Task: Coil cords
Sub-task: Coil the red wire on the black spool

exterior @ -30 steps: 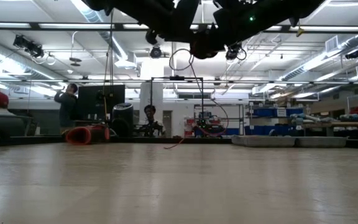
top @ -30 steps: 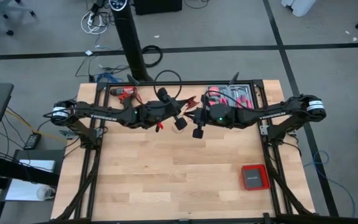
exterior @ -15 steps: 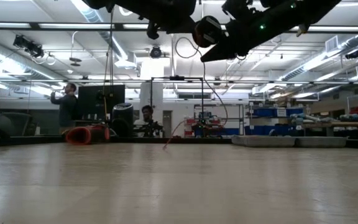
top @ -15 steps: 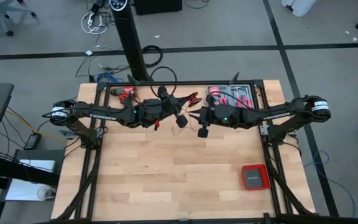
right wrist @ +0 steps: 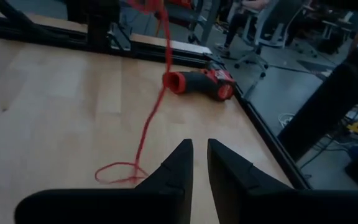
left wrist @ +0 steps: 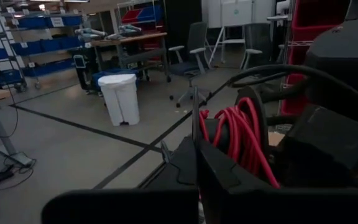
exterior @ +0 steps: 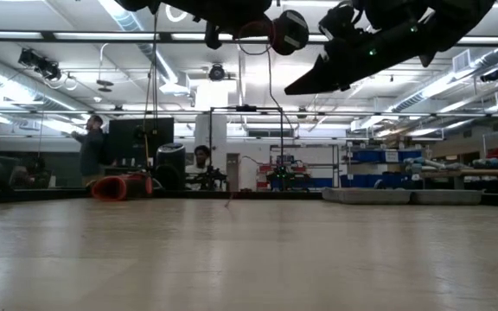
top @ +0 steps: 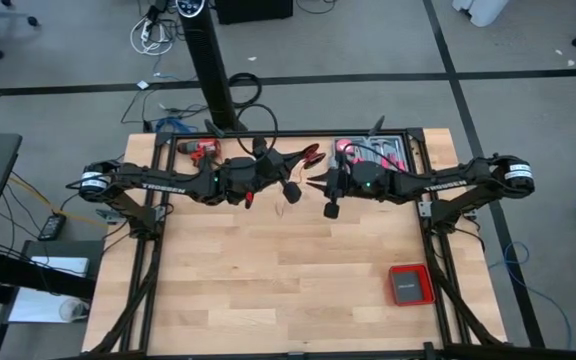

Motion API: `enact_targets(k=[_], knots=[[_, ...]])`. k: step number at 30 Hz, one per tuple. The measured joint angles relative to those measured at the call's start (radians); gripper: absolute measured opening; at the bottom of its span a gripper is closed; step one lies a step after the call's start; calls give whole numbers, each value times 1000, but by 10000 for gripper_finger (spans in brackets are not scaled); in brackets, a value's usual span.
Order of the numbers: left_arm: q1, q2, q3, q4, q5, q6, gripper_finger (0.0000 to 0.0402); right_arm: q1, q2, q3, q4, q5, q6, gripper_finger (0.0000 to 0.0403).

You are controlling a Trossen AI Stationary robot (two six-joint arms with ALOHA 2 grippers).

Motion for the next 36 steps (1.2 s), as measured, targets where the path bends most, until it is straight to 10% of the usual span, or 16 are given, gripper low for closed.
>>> enact_targets(k=[7,19,36], knots=[[1,0,0,0,0,20,0,-16,0,0,-35,-59,60,47],[1,0,0,-1,0,21,0,-144,1,0,-33,-490,218,59],[1,0,-2,40,0,22,0,-128,2,0,-31,-460,246,59]])
